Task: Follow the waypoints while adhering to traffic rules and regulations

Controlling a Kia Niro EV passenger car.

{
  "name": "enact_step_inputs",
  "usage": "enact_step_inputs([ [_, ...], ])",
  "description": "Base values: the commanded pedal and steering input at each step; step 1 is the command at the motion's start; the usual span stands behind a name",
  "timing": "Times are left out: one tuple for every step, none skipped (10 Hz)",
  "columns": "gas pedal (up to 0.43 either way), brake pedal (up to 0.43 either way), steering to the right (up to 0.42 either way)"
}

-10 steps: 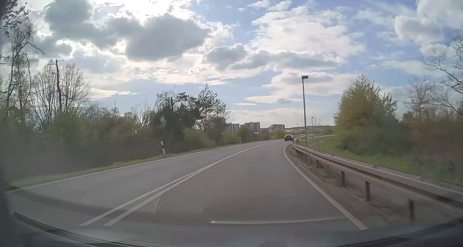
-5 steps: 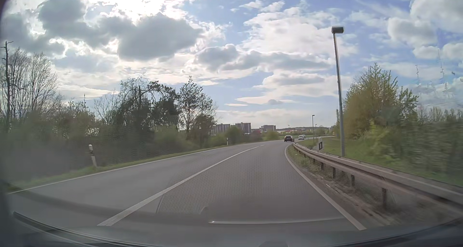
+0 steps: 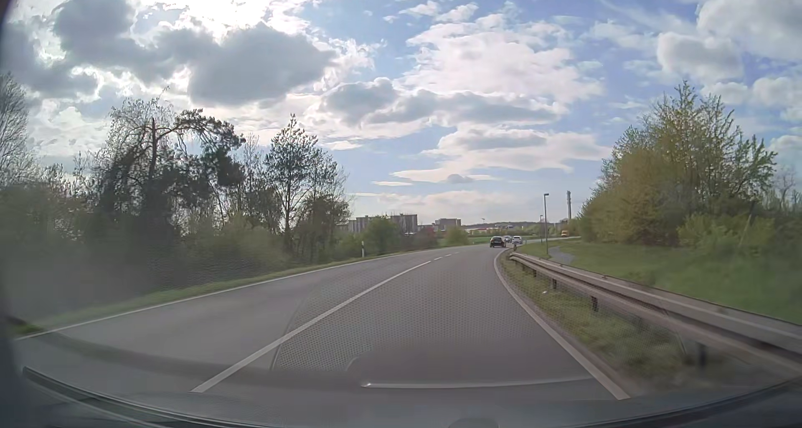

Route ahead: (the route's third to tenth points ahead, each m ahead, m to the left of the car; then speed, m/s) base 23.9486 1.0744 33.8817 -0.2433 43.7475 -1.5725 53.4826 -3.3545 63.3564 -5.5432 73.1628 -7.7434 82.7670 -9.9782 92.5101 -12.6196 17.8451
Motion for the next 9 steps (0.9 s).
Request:
enact_step_inputs([
  [0.039, 0.000, 0.019],
  [0.039, 0.000, 0.018],
  [0.039, 0.000, 0.019],
  [0.039, 0.000, 0.018],
  [0.039, 0.000, 0.019],
  [0.039, 0.000, 0.018],
  [0.039, 0.000, 0.018],
  [0.039, 0.000, 0.018],
  [0.039, 0.000, 0.018],
])
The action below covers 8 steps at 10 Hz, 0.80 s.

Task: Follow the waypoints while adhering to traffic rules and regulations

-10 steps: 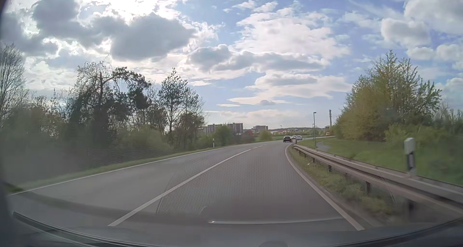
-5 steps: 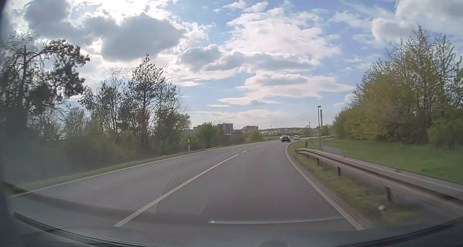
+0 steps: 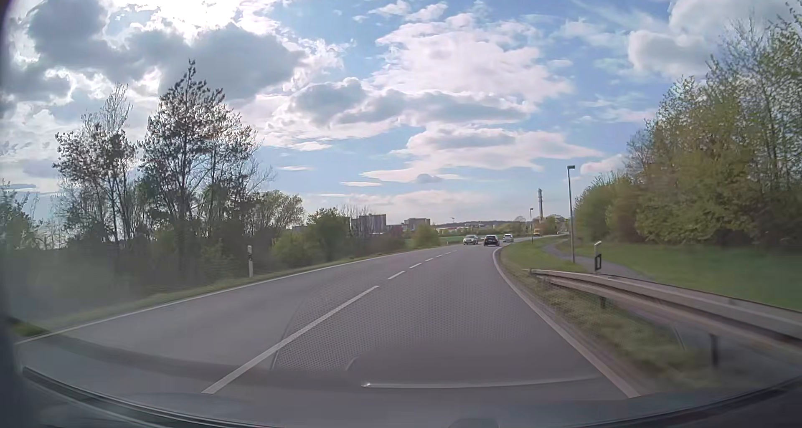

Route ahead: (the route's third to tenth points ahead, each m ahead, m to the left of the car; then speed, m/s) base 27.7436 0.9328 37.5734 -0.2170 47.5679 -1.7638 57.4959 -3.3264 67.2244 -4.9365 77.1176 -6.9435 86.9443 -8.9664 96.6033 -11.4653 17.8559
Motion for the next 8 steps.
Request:
enact_step_inputs([
  [0.039, 0.000, 0.018],
  [0.039, 0.000, 0.018],
  [0.039, 0.000, 0.018],
  [0.039, 0.000, 0.018],
  [0.039, 0.000, 0.018],
  [0.039, 0.000, 0.018],
  [0.039, 0.000, 0.017],
  [0.039, 0.000, 0.016],
])
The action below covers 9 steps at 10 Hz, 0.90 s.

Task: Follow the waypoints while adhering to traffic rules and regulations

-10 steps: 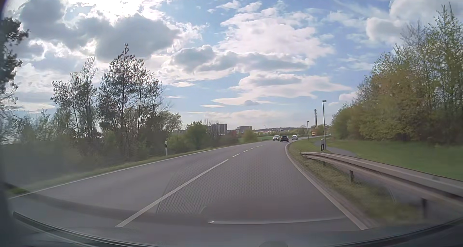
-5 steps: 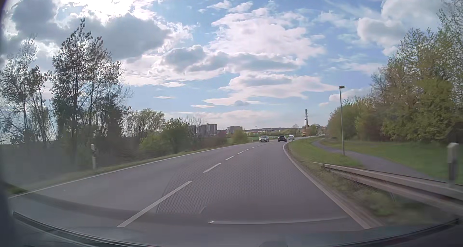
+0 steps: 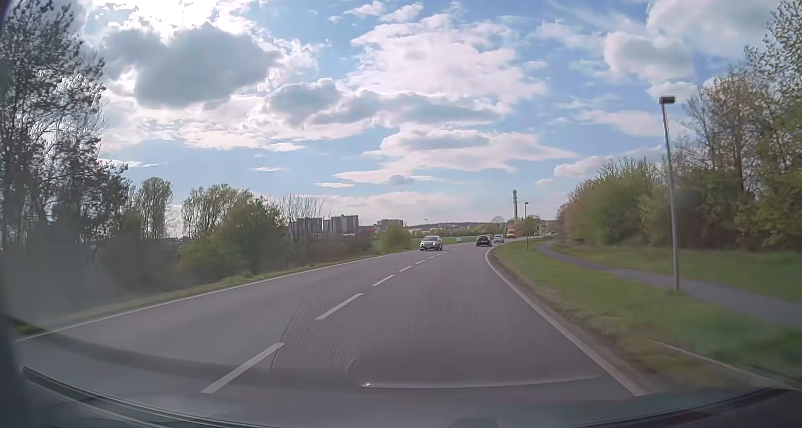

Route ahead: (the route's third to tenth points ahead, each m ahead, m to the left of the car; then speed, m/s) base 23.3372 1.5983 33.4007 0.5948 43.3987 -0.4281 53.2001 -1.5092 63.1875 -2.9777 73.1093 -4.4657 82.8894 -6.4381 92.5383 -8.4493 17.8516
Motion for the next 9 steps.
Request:
enact_step_inputs([
  [0.039, 0.000, 0.016],
  [0.039, 0.000, 0.016],
  [0.039, 0.000, 0.015],
  [0.039, 0.000, 0.014],
  [0.039, 0.000, 0.013],
  [0.039, 0.000, 0.013],
  [0.039, 0.000, 0.012],
  [0.039, 0.000, 0.012],
  [0.039, 0.000, 0.012],
])
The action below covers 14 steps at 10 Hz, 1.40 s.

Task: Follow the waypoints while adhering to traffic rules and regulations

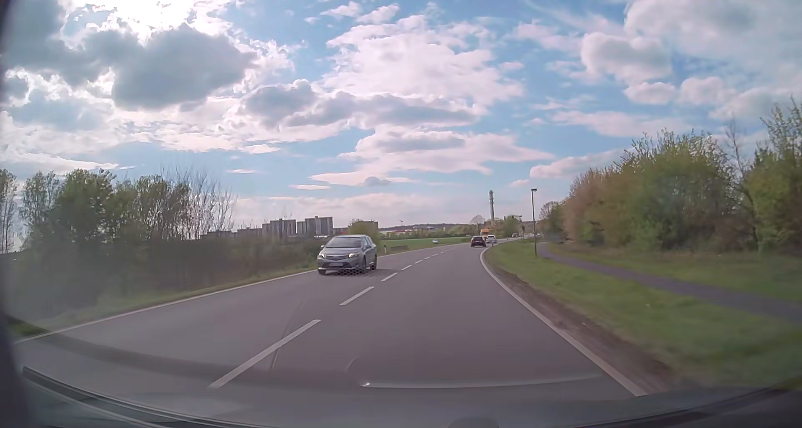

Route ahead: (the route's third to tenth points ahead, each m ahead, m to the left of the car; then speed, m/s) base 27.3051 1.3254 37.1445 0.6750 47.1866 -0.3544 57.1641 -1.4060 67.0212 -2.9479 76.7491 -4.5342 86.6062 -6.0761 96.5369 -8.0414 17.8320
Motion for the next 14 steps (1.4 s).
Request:
enact_step_inputs([
  [0.039, 0.000, 0.012],
  [0.039, 0.000, 0.011],
  [0.039, 0.000, 0.011],
  [0.039, 0.000, 0.011],
  [0.039, 0.000, 0.011],
  [0.028, 0.000, 0.011],
  [0.028, 0.000, 0.011],
  [0.028, 0.000, 0.011],
  [0.028, 0.000, 0.011],
  [0.028, 0.000, 0.011],
  [0.028, 0.000, 0.011],
  [0.028, 0.000, 0.011],
  [0.028, 0.000, 0.011],
  [0.028, 0.000, 0.010],
])
